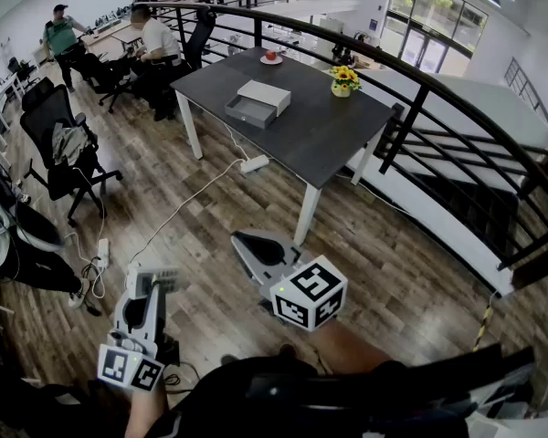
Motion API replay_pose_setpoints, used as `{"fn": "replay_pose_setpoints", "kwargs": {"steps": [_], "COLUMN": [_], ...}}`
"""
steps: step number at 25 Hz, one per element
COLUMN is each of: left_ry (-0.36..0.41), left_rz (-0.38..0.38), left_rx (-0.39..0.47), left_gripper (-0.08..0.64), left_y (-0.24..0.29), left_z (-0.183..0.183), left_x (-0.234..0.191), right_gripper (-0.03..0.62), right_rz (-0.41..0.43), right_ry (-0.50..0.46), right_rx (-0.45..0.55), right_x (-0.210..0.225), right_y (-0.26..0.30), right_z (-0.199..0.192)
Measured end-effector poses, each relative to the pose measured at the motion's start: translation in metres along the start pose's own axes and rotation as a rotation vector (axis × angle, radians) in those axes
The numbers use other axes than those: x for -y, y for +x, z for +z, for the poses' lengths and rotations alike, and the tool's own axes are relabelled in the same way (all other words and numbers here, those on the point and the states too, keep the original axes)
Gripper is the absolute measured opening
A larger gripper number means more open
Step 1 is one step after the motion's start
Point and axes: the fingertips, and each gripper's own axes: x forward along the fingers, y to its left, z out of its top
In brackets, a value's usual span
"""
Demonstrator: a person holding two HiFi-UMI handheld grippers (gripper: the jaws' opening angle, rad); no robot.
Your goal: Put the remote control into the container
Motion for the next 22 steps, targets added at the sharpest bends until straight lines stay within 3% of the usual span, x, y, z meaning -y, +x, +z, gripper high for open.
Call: {"fn": "replay_pose_setpoints", "kwargs": {"steps": [22], "left_ry": [-0.020], "left_rz": [-0.023], "left_rx": [0.001], "left_gripper": [0.107], "left_y": [-0.028], "left_z": [0.002], "left_x": [-0.037], "right_gripper": [0.000], "right_rz": [-0.033], "right_ry": [-0.042], "right_rx": [-0.008], "right_x": [-0.032], "right_y": [0.029], "right_z": [-0.004]}}
